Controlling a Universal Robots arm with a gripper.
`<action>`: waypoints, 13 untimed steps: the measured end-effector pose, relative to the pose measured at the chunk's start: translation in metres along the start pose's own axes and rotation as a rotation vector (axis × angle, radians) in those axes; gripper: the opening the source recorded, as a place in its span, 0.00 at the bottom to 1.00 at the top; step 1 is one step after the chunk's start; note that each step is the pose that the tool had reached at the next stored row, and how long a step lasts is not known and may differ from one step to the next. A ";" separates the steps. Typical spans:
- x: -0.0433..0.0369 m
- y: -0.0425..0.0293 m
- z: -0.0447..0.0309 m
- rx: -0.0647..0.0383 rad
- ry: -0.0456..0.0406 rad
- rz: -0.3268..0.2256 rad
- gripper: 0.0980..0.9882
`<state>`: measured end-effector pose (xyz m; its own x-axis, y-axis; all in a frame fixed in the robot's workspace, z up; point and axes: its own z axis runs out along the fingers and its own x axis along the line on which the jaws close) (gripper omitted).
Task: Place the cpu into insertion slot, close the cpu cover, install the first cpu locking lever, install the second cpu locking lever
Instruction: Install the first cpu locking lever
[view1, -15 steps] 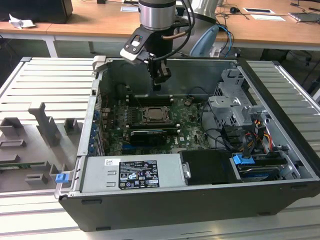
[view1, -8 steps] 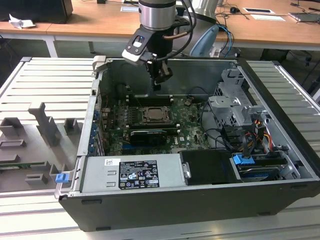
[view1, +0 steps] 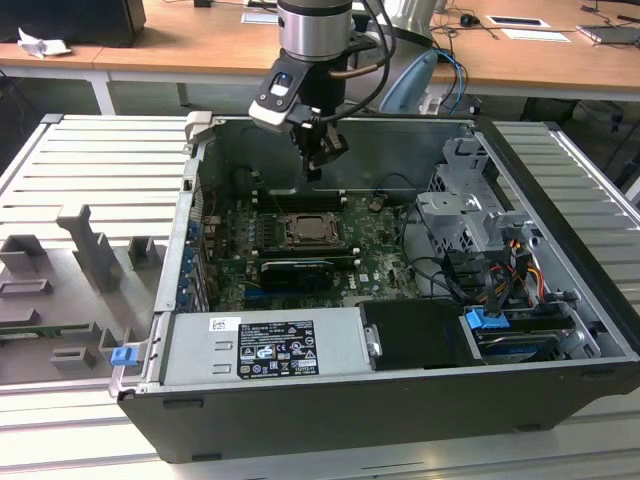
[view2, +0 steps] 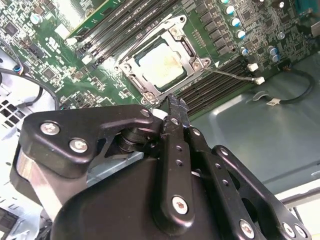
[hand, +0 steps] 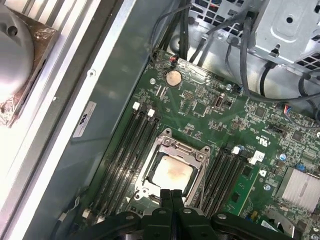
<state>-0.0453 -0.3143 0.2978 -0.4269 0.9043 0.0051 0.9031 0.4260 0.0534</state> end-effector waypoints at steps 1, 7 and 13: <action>0.0000 0.0000 0.0000 0.000 0.0003 -0.007 0.01; 0.0000 0.0000 0.0000 0.000 0.0039 -0.072 0.01; 0.0000 0.0000 0.0000 0.001 0.0104 -0.195 0.01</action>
<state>-0.0454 -0.3143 0.2978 -0.5940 0.8045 0.0051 0.8035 0.5929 0.0533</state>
